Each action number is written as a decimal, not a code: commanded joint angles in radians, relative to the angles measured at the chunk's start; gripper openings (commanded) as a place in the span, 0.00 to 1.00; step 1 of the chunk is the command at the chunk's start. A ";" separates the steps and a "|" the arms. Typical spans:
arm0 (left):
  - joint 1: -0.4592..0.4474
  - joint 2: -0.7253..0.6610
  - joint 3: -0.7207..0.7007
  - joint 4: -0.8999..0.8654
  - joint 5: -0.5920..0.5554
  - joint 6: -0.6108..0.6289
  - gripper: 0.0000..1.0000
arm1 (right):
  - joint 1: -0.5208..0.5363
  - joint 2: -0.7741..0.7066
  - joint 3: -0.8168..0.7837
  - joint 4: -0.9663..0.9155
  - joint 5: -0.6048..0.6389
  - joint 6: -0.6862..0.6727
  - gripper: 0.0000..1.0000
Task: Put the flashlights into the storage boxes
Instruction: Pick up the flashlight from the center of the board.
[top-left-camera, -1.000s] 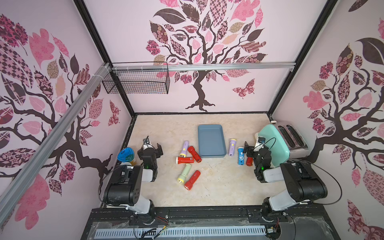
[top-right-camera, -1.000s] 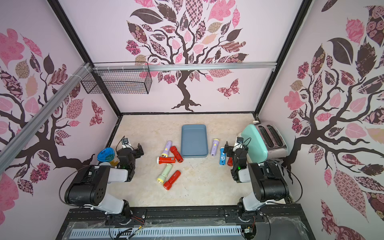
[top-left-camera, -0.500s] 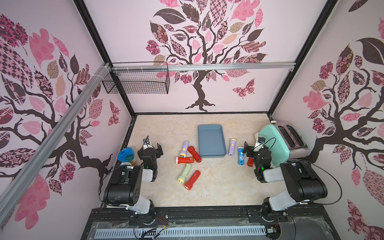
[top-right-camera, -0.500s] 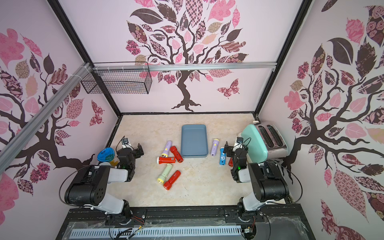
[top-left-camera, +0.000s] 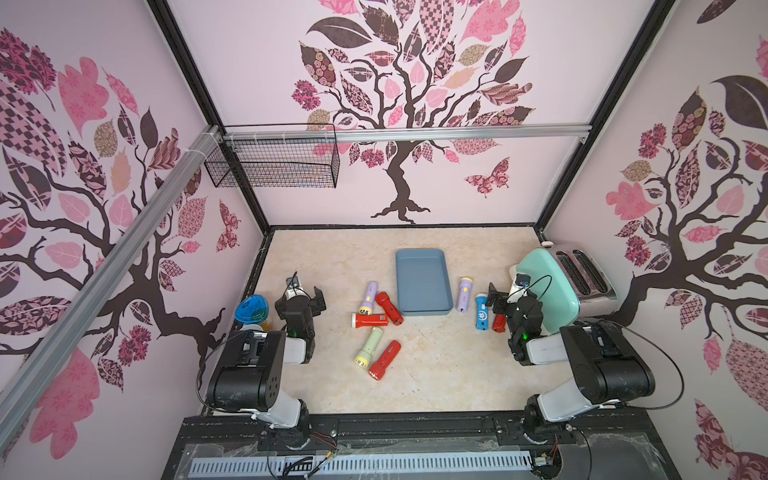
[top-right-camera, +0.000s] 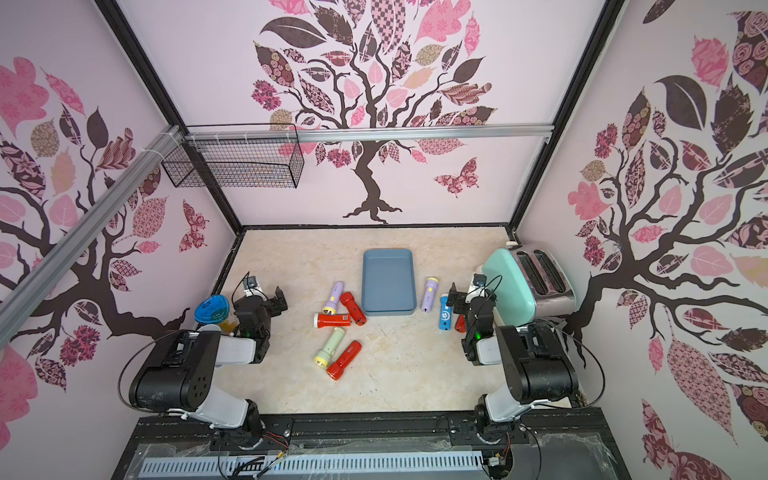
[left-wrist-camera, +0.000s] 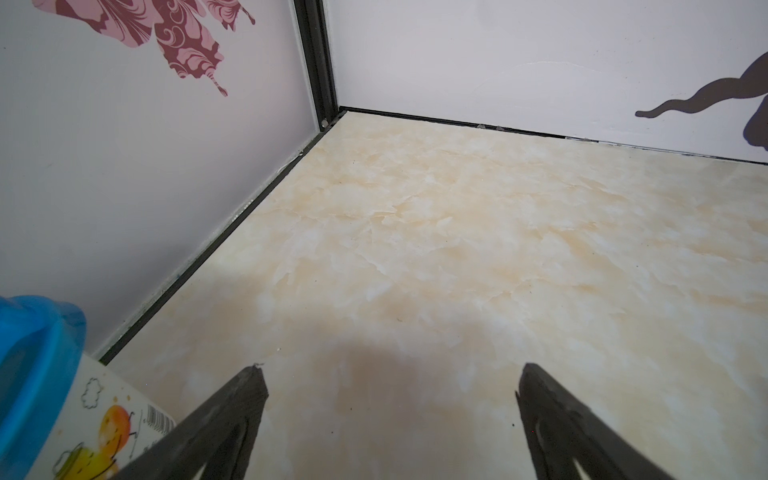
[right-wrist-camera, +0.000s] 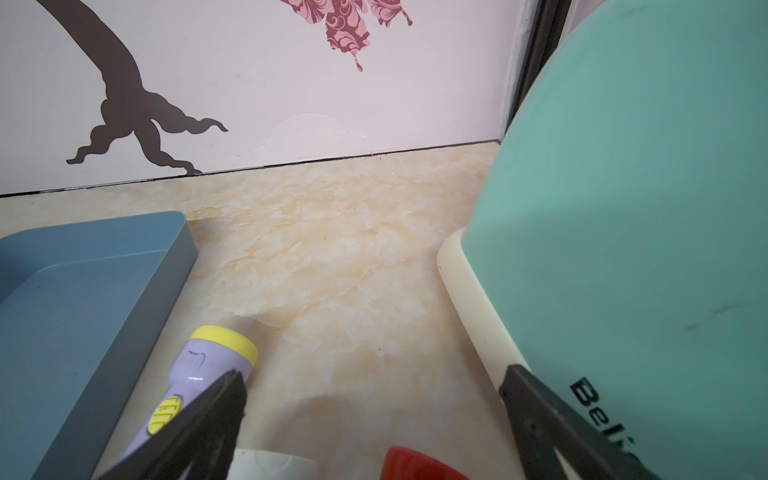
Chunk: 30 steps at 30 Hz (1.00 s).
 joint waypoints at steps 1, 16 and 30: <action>0.007 0.012 0.031 0.015 0.006 0.014 0.98 | 0.012 0.006 -0.005 0.033 0.015 -0.021 0.99; 0.024 0.012 0.029 0.017 0.066 0.025 0.98 | 0.013 0.007 -0.009 0.039 0.014 -0.024 0.99; -0.189 -0.254 0.441 -0.990 -0.186 -0.150 0.98 | 0.051 -0.189 -0.113 0.076 0.154 -0.011 1.00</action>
